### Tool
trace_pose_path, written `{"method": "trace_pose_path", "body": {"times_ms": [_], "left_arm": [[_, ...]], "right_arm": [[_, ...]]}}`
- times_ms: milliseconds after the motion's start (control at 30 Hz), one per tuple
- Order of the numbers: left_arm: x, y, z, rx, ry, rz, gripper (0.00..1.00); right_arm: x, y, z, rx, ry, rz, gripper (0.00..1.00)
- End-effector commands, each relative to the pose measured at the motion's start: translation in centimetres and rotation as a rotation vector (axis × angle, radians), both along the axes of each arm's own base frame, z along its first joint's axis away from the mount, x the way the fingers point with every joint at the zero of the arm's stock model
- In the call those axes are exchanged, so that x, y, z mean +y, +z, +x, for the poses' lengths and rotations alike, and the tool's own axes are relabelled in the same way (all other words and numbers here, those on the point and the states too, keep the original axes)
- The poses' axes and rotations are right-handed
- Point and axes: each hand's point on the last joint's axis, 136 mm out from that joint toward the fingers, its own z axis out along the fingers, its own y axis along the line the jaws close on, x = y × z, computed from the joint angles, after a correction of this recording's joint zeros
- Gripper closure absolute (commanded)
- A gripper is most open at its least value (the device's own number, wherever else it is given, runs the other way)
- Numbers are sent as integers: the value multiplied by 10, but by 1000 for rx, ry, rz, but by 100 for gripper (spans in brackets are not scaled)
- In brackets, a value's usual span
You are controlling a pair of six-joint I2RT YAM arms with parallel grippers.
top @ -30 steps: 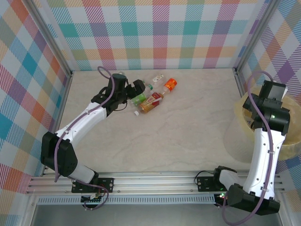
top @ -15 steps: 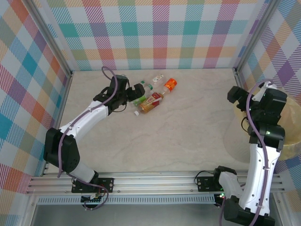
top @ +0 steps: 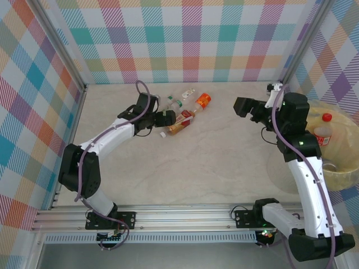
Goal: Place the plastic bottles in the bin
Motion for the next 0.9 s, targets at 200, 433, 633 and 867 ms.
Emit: {"method": "trace_pose_path", "body": {"times_ms": [200, 433, 633, 867], "left_arm": [[-5, -43, 7, 38, -100, 99, 0], [-19, -65, 21, 73, -143, 97, 0], [-30, -72, 32, 72, -166, 80, 0], [-59, -69, 22, 79, -263, 46, 0]], "right_arm": [[18, -9, 11, -6, 29, 44, 0], [14, -8, 9, -19, 10, 16, 0], [13, -10, 9, -11, 2, 5, 0], [9, -13, 9, -9, -15, -14, 0]]}}
